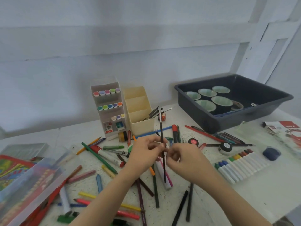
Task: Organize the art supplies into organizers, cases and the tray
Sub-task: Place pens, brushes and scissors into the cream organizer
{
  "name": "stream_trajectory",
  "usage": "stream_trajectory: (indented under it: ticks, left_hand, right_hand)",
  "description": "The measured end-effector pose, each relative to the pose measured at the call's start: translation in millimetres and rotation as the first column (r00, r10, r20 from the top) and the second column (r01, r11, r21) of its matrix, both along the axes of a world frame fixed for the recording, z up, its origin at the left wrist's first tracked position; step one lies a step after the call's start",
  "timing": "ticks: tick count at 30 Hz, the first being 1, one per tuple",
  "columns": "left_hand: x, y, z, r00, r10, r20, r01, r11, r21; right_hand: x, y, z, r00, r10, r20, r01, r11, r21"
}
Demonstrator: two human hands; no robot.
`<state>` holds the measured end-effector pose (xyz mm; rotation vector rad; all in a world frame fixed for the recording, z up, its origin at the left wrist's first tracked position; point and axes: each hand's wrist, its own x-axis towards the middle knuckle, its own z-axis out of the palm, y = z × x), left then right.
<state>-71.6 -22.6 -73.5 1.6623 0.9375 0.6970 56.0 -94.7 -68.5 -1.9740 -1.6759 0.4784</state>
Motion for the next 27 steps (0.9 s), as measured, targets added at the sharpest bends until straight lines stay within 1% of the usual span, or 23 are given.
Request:
stream_trajectory:
  ticks: [3,4,5,8,10,13,16,17,18,21,23,27]
  left_hand:
    - [-14,7,1,0.998,0.046,-0.04,-0.038,0.983,0.18]
    - [-19,9,1,0.996,0.058,-0.063,-0.041,0.971,0.238]
    - [-25,11,2,0.994,0.076,-0.076,-0.051,0.957,0.285]
    - [-36,13,6,0.989,0.137,-0.049,-0.11,0.923,0.369]
    - [-43,16,8,0.977,0.212,0.002,-0.195,0.895,0.401]
    - [-55,22,9,0.948,0.317,0.03,-0.297,0.846,0.444]
    - [-73,26,9,0.92,0.388,0.05,-0.37,0.82,0.436]
    - [-78,27,9,0.913,0.404,0.057,-0.388,0.818,0.425]
    - [-85,28,9,0.905,0.42,0.064,-0.408,0.816,0.41]
    - [-102,27,10,0.879,0.471,0.078,-0.464,0.807,0.364]
    - [-114,28,11,0.857,0.507,0.088,-0.506,0.797,0.33]
    - [-136,27,12,0.822,0.563,0.088,-0.562,0.774,0.293]
  right_hand:
    - [1,16,17,0.977,-0.021,-0.213,0.067,0.974,0.215]
    - [-1,23,23,0.964,-0.006,-0.265,0.078,0.962,0.261]
    - [-4,31,30,0.96,0.018,-0.279,0.067,0.955,0.29]
    - [-14,49,44,0.975,0.107,-0.195,-0.034,0.938,0.344]
    - [-21,58,52,0.972,0.147,-0.181,-0.065,0.917,0.393]
    - [-25,67,66,0.966,0.136,-0.22,0.008,0.834,0.551]
    - [-20,81,75,0.981,0.034,-0.189,0.104,0.733,0.673]
    - [-18,86,75,0.985,-0.008,-0.172,0.124,0.724,0.678]
    - [-15,91,73,0.987,-0.056,-0.15,0.142,0.739,0.659]
    - [-8,105,60,0.98,-0.194,-0.044,0.188,0.828,0.528]
    - [-8,109,51,0.981,-0.193,0.011,0.165,0.864,0.475]
    - [-11,111,35,0.991,-0.121,0.061,0.083,0.897,0.434]
